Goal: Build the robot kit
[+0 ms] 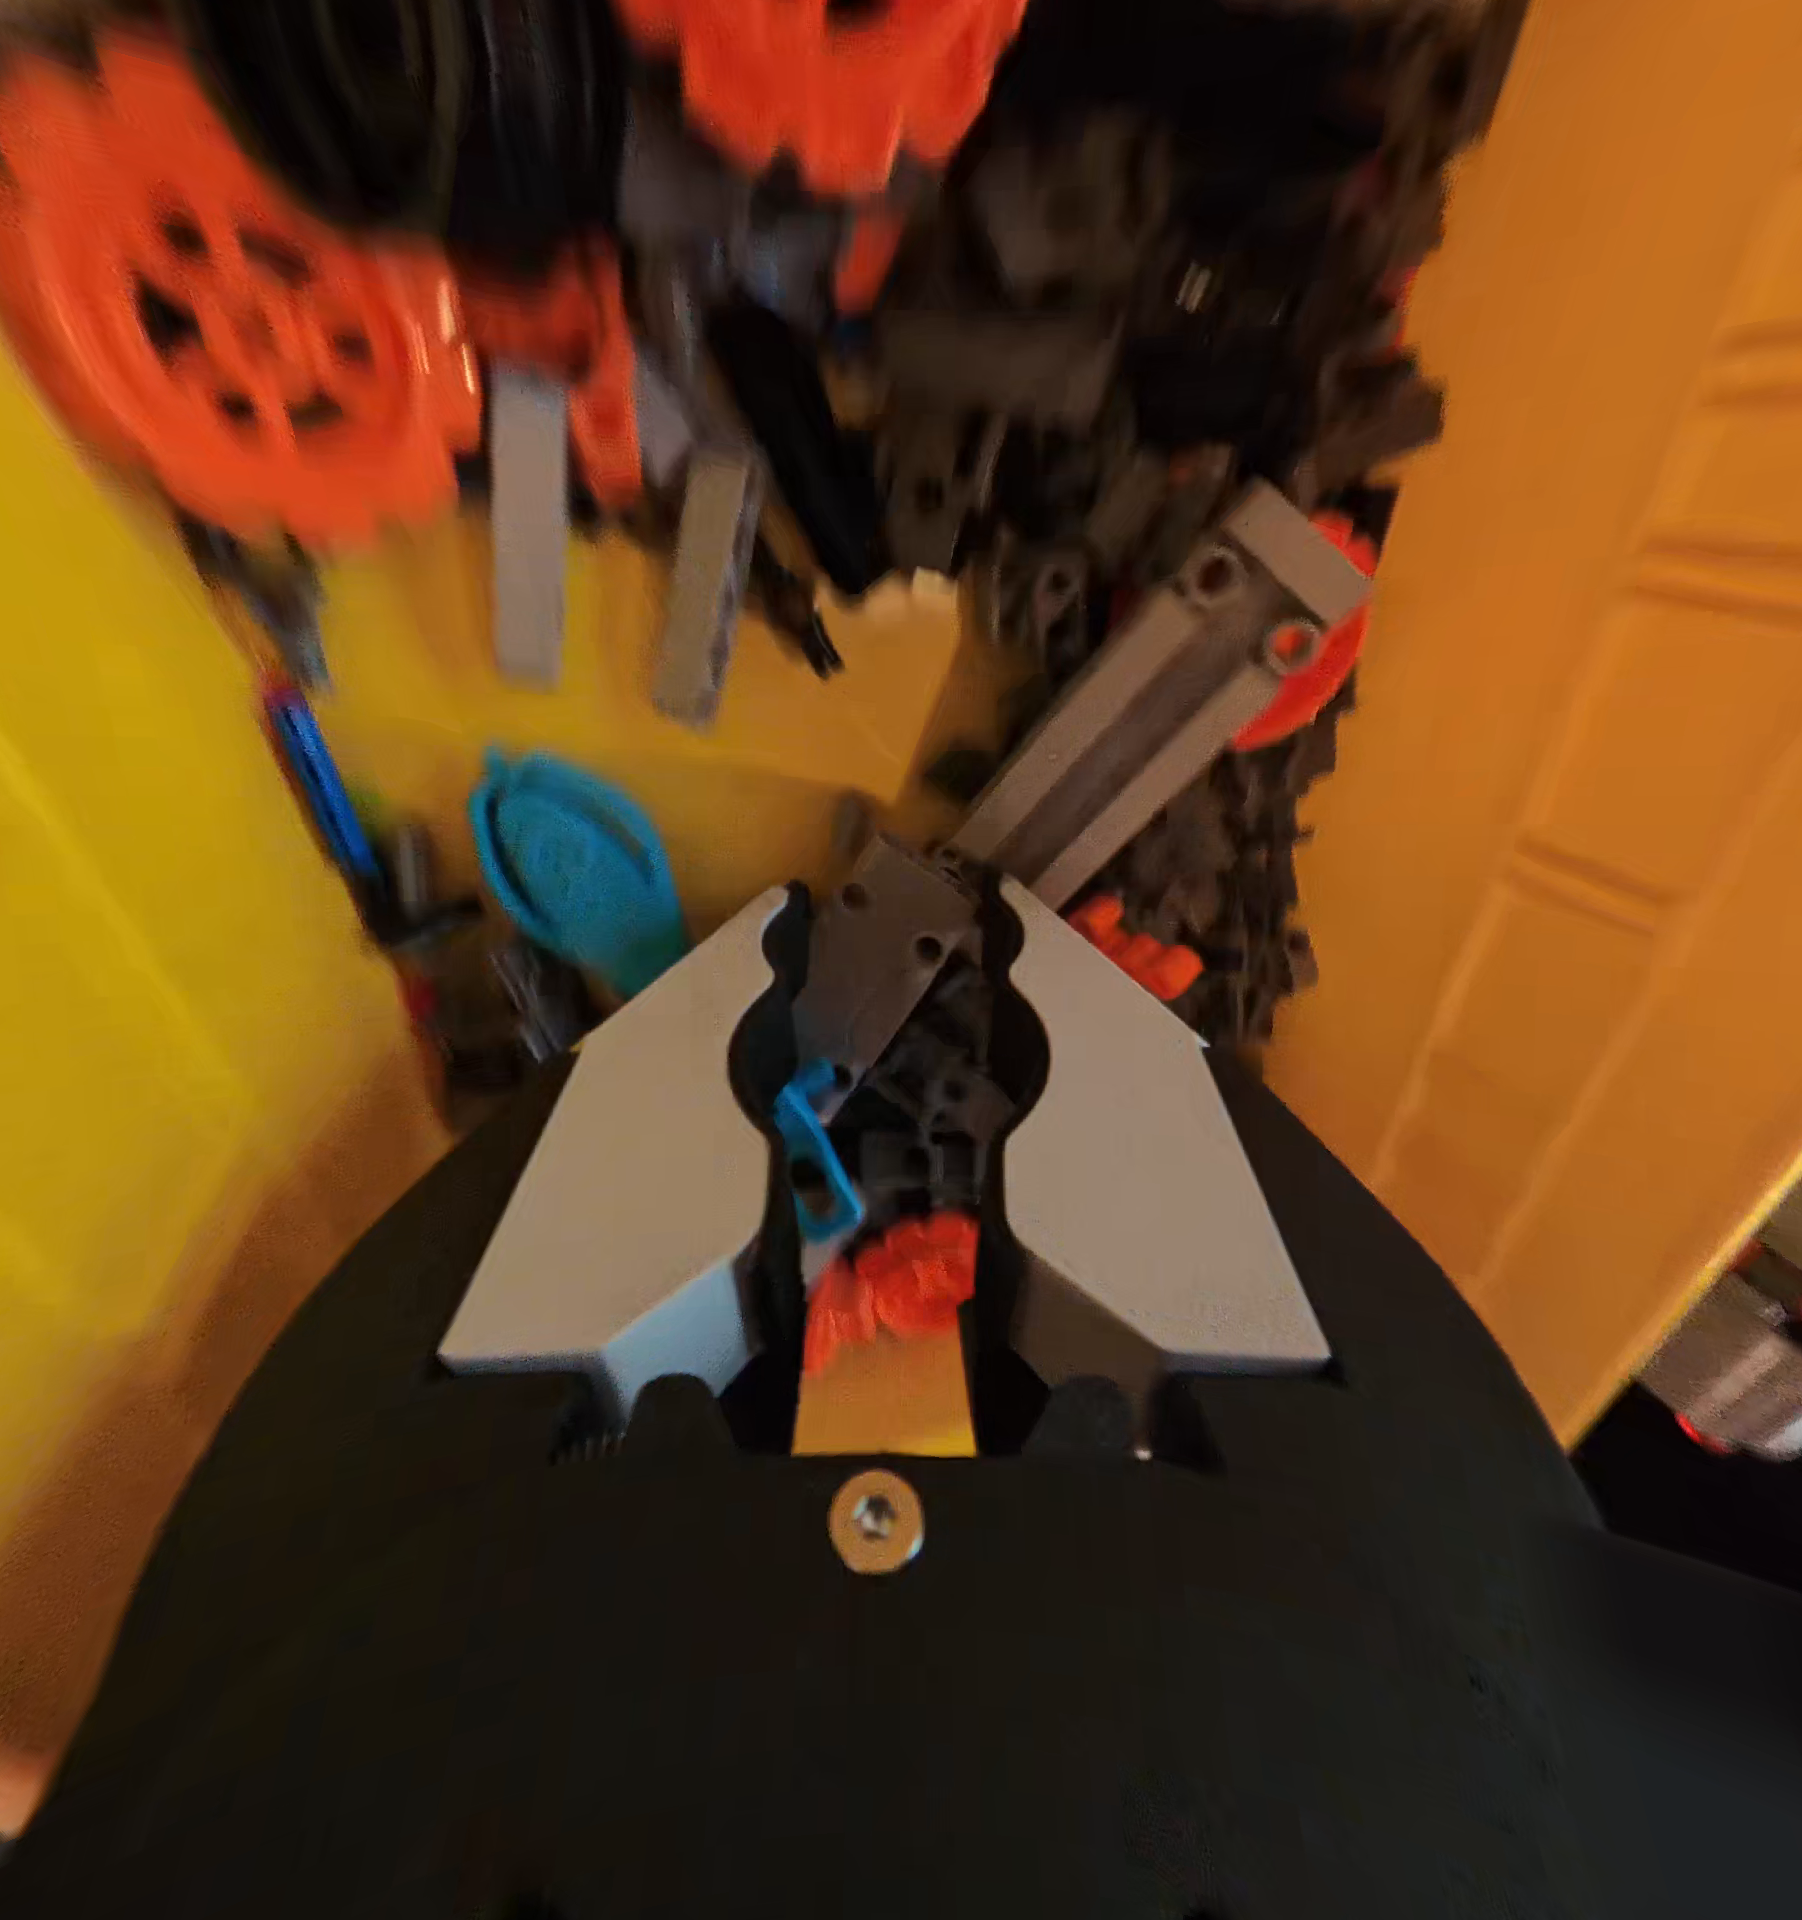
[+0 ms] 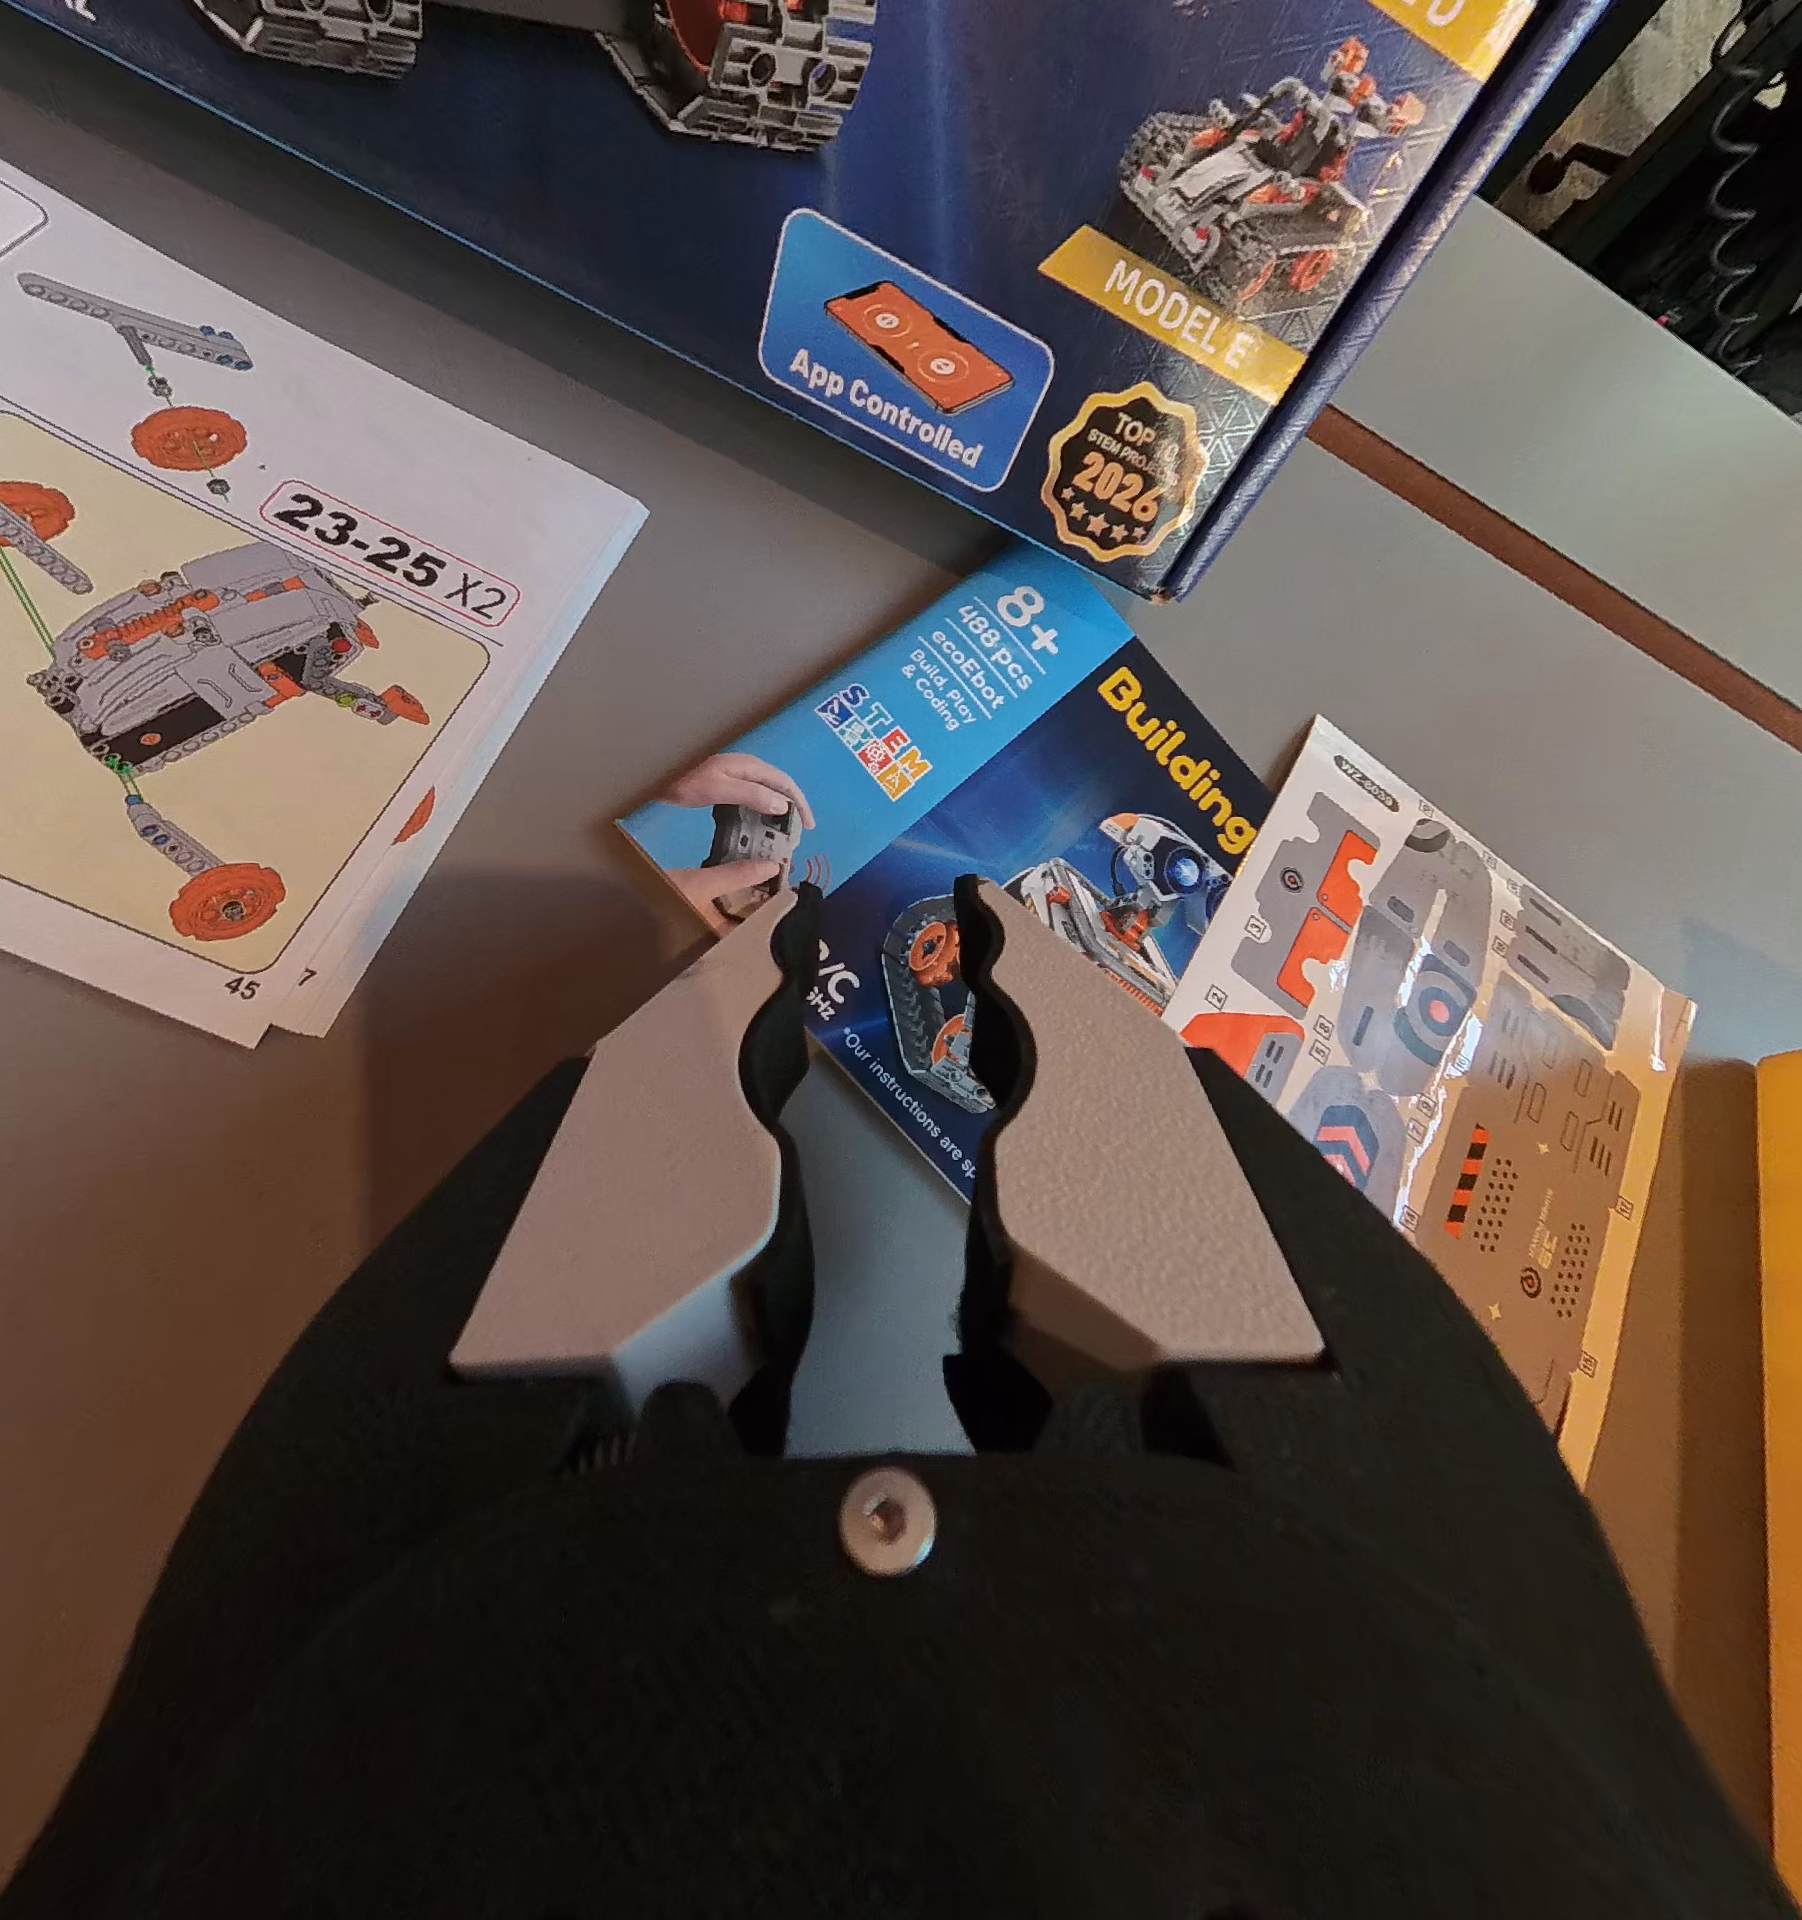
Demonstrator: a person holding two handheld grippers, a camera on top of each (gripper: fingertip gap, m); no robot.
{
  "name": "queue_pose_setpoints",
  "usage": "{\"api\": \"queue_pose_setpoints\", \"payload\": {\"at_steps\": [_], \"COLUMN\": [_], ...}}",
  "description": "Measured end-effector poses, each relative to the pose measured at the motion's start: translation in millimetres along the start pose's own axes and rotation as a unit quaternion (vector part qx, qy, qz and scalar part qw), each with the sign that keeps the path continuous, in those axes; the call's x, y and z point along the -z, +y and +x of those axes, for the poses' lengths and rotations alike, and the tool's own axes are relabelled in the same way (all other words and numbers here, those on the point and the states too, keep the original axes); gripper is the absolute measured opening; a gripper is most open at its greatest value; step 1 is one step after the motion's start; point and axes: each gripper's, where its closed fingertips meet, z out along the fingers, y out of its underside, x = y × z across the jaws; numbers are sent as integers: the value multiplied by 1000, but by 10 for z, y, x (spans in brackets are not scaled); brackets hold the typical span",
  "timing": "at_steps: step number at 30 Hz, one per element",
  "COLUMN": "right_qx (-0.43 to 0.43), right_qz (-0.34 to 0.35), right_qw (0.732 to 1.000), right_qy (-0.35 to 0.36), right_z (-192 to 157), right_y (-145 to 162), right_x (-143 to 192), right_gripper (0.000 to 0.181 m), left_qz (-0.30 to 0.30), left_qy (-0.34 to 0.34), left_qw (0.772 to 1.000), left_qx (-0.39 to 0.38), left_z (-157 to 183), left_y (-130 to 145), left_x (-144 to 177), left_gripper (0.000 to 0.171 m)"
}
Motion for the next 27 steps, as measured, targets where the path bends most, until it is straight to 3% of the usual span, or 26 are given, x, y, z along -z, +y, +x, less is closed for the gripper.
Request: {"api": "queue_pose_setpoints", "payload": {"at_steps": [4, 6, 11, 15, 18, 20, 24, 27], "right_qx": [0, 1, 2, -2, -2, -2, -3, -5], "right_qz": [0, 0, 1, 2, 3, 3, 3, 4], "right_qw": [1000, 1000, 1000, 1000, 1000, 1000, 1000, 1000], "right_qy": [-1, -1, -3, -6, -6, -6, -7, -9], "right_z": [-3, -5, -6, -5, -5, -5, -6, -7], "right_y": [-1, -1, -1, 0, 0, 1, 1, 2], "right_x": [0, 0, 0, -1, -2, -1, -2, -4], "right_gripper": [25, 25, 25, 25, 25, 25, 25, 25], "left_qz": [-56, -26, 178, 260, 250, 219, 159, 103], "left_qy": [16, 11, -42, -85, -164, -174, -171, -188], "left_qw": [998, 999, 982, 949, 936, 937, 947, 952], "left_qx": [34, 35, -39, -157, -189, -207, -219, -216], "left_z": [-30, -44, -51, 190, 74, 38, -28, -178], "left_y": [394, 354, -423, -870, -1007, -993, -801, -593], "left_x": [92, 211, 616, 603, 403, 217, 85, 59], "left_gripper": [26, 26, 30, 48, 54, 54, 0, 0]}}
